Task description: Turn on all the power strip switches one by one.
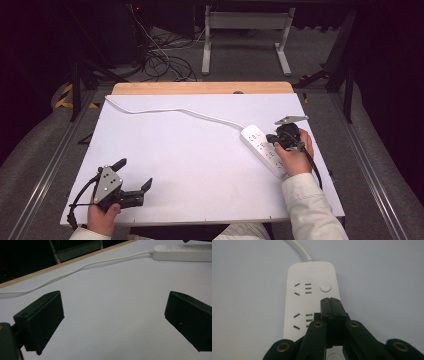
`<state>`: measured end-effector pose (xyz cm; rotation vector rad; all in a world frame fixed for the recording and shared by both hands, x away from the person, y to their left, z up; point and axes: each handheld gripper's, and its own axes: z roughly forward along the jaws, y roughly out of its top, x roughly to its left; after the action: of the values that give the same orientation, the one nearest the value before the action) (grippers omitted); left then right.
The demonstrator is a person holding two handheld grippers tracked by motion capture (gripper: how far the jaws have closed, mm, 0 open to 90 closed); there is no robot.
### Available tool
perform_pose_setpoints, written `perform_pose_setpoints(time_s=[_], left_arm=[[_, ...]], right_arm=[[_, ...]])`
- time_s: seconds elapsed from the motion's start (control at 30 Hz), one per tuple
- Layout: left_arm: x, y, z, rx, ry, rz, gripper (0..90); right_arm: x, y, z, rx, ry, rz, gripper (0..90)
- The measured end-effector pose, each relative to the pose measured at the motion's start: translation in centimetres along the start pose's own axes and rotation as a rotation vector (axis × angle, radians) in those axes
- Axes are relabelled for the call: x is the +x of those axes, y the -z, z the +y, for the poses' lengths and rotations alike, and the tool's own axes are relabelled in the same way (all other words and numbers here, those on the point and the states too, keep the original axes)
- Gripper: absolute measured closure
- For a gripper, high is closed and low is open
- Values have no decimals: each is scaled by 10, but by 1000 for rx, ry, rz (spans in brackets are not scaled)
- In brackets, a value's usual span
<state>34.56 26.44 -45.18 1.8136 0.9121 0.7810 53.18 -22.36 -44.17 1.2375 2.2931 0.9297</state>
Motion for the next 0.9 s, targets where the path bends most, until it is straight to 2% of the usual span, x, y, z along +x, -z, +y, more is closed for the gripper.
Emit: perform_pose_setpoints(time_s=[0.3,0.9], left_arm=[[0,0,0,1,-7,0,25],[0,1,0,-1,-3,3,25]], right_arm=[[2,-9,-1,18,12,-20,900],[2,-11,-4,11,15,-30,900]])
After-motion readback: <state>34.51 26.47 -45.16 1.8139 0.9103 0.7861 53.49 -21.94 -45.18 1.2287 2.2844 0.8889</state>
